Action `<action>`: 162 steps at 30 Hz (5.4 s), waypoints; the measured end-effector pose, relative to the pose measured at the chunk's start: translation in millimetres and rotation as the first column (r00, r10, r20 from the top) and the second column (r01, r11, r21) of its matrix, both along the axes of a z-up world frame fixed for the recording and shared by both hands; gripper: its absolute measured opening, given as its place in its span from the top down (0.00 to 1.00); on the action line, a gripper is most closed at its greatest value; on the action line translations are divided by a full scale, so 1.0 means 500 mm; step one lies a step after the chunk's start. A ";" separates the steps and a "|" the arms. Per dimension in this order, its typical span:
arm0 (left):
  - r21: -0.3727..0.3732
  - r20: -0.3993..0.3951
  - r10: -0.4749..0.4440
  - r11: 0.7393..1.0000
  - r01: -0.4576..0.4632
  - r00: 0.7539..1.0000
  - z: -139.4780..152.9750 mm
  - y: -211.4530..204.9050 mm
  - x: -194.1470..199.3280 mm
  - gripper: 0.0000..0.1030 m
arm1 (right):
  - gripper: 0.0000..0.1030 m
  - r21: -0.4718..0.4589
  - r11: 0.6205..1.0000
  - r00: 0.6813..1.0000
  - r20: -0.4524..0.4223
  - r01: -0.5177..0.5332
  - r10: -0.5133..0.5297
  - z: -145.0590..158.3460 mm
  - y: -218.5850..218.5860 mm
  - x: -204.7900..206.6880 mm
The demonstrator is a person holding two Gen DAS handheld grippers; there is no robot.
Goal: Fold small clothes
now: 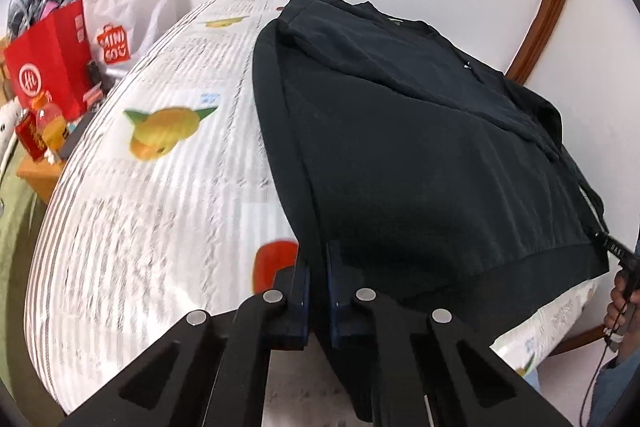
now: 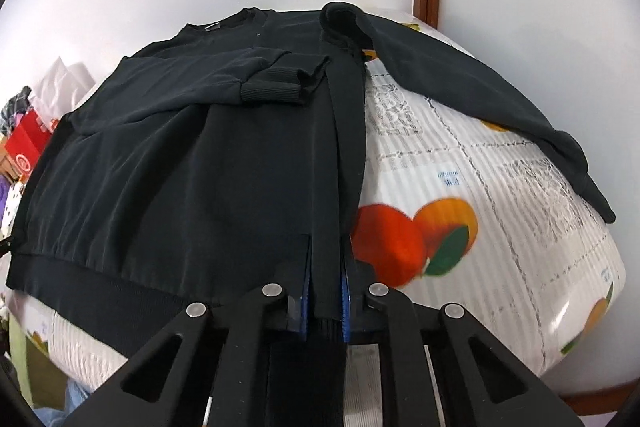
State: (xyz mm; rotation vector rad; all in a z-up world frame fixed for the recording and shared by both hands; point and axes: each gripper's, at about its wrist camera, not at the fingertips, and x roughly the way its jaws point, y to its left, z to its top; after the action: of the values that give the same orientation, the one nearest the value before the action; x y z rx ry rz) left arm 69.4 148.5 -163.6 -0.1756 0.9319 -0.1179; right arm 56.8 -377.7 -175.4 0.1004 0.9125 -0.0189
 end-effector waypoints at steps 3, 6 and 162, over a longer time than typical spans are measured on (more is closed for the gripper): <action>-0.013 -0.009 0.000 1.000 0.000 1.000 -0.001 0.014 -0.016 0.93 | 0.90 -0.025 0.999 1.000 -0.004 -0.027 0.027 0.002 0.016 -0.005; -0.011 -0.020 -0.008 1.000 0.007 1.000 0.003 0.017 -0.024 0.93 | 0.89 -0.042 0.998 0.999 -0.010 -0.047 0.046 0.009 0.023 -0.006; 0.238 -0.035 0.004 0.971 0.005 0.999 0.074 -0.048 0.342 0.35 | 0.37 -0.268 0.921 0.947 -0.075 0.283 -0.313 0.036 -0.325 0.231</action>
State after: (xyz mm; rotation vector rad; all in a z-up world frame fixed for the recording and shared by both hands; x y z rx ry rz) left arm 240.5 124.6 -126.6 0.0454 0.9734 -0.0026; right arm 172.6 -540.0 -157.5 -0.0019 0.9978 -0.4301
